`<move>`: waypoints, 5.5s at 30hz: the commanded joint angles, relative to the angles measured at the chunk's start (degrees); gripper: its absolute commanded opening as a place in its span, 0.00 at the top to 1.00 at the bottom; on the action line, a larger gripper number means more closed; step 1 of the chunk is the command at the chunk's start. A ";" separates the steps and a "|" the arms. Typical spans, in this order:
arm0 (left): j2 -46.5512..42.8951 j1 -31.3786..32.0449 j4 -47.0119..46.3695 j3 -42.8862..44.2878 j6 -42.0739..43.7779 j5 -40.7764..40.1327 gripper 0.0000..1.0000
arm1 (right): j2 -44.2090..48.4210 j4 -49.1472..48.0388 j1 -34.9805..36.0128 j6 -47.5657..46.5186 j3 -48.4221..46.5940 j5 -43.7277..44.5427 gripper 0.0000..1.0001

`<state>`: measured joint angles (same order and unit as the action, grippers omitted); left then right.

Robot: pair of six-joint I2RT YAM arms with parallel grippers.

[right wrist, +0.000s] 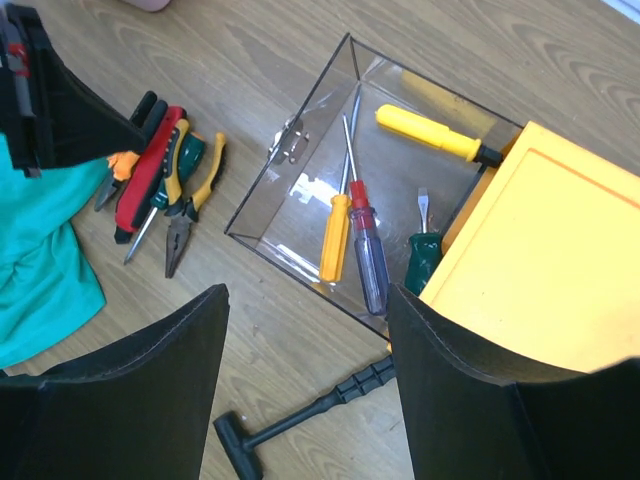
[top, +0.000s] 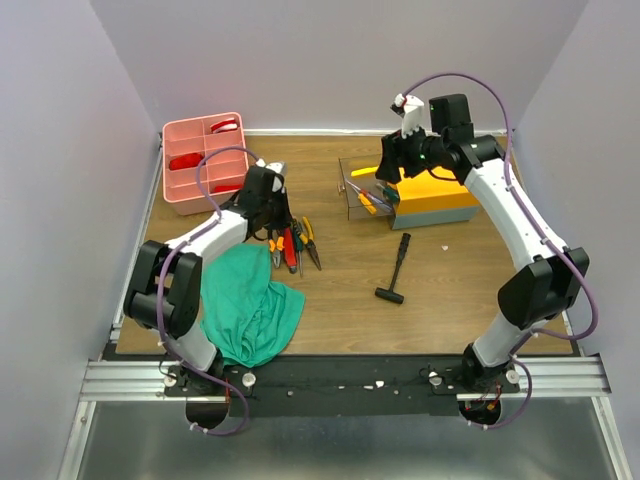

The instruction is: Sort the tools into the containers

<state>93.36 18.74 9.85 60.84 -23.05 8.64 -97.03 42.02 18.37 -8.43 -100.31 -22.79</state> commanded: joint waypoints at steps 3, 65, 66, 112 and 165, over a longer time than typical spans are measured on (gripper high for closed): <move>4.89 4.98 -0.27 0.24 -0.59 -0.38 0.89 | 0.79 -0.89 0.17 -0.54 3.28 -0.86 0.29; 4.90 8.42 0.88 25.20 -2.17 -9.57 1.00 | 6.77 -4.05 0.09 -8.00 11.45 9.95 0.29; 5.25 8.50 -1.39 25.90 -3.31 -6.83 1.00 | 6.77 -4.05 0.09 -9.23 11.80 10.65 0.29; 27.32 16.77 -5.98 44.63 13.29 -3.99 0.28 | 11.88 -5.46 -14.85 -2.74 19.28 7.84 0.32; 32.40 14.83 -6.77 42.07 8.29 10.95 1.00 | -18.28 2.18 -35.42 -6.25 -1.20 -4.73 0.91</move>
<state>121.60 32.12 4.36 99.44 -13.37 14.46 -115.09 41.36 -16.73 -14.09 -101.47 -25.45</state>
